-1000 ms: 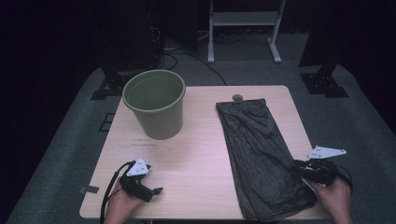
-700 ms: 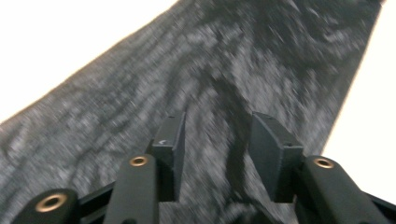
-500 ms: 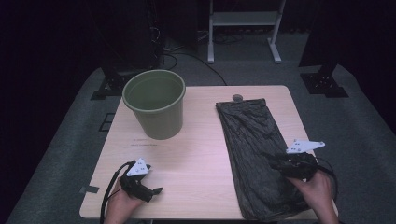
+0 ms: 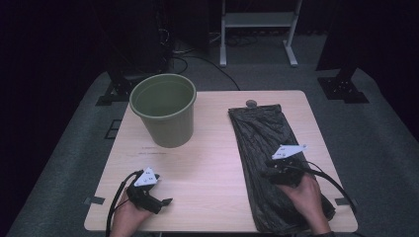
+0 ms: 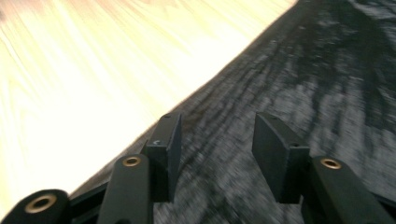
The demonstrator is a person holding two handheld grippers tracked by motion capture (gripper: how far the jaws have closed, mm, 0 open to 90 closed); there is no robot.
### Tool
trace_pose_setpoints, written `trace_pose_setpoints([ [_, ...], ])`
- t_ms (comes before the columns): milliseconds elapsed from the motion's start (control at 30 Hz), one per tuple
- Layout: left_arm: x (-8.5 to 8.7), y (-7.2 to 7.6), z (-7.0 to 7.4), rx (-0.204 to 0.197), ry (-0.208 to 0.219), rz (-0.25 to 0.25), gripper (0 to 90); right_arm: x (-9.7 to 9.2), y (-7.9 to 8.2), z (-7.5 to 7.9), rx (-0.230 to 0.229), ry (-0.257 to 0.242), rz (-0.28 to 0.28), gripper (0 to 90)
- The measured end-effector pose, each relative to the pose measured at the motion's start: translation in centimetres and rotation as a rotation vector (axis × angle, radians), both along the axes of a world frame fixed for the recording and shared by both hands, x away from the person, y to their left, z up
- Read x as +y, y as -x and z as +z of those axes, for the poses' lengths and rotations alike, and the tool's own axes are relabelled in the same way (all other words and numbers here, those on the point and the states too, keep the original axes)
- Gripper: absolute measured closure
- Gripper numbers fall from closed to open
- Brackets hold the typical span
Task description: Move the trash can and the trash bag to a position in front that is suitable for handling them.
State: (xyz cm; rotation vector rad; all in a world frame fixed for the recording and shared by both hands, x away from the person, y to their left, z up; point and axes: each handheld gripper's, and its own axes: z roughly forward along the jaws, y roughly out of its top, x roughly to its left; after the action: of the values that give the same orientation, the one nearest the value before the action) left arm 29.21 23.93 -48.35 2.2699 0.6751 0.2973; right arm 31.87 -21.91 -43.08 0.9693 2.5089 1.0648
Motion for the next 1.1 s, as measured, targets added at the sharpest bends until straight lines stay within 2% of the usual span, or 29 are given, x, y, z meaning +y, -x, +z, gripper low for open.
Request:
trace_pose_setpoints([
  [67,0.0,0.0,0.0,0.000,0.000,0.000,0.0,0.3,-0.1,-0.3,0.005,-0.010,0.001,47.6],
  [100,0.0,0.0,0.0,0.000,0.000,0.000,0.0,1.0,-0.4,-0.9,0.012,0.009,-0.012,41.5],
  [167,0.0,0.0,0.0,0.000,0.000,0.000,0.0,1.3,-0.5,-1.1,0.011,0.020,-0.015,39.5],
  [267,0.0,0.0,0.0,0.000,0.000,0.000,0.0,2.9,-1.1,-2.3,0.029,0.024,-0.011,33.2],
  [400,0.0,0.0,0.0,0.000,0.000,0.000,0.0,3.5,-1.4,-3.1,0.029,0.021,-0.019,31.1],
  [433,0.0,0.0,0.0,0.000,0.000,0.000,0.0,3.7,-1.6,-3.6,0.026,0.047,-0.032,30.5],
  [500,0.0,0.0,0.0,0.000,0.000,0.000,0.0,3.8,-1.6,-4.1,0.025,0.067,-0.031,31.5],
  [567,0.0,0.0,0.0,0.000,0.000,0.000,0.0,3.8,-1.7,-4.3,0.020,0.066,-0.031,32.5],
  [600,0.0,0.0,0.0,0.000,0.000,0.000,0.0,3.8,-1.6,-4.3,0.019,0.054,-0.025,41.5],
  [667,0.0,0.0,0.0,0.000,0.000,0.000,0.0,3.7,-1.5,-4.2,0.017,0.049,-0.021,52.2],
  [767,0.0,0.0,0.0,0.000,0.000,0.000,0.0,3.5,-1.2,-4.3,0.005,0.033,-0.022,65.9],
  [800,0.0,0.0,0.0,0.000,0.000,0.000,0.0,3.5,-1.2,-4.3,0.005,0.033,-0.022,65.9],
  [833,0.0,0.0,0.0,0.000,0.000,0.000,0.0,2.9,-1.1,-4.3,0.006,0.026,-0.019,76.6],
  [900,0.0,0.0,0.0,0.000,0.000,0.000,0.0,2.4,-1.1,-4.2,0.012,0.028,-0.017,83.3],
  [967,0.0,0.0,0.0,0.000,0.000,0.000,0.0,2.2,-0.9,-4.1,0.010,0.054,-0.008,87.5],
  [1100,0.0,0.0,0.0,0.000,0.000,0.000,0.0,1.7,-0.6,-4.0,0.006,0.063,0.009,89.1],
])
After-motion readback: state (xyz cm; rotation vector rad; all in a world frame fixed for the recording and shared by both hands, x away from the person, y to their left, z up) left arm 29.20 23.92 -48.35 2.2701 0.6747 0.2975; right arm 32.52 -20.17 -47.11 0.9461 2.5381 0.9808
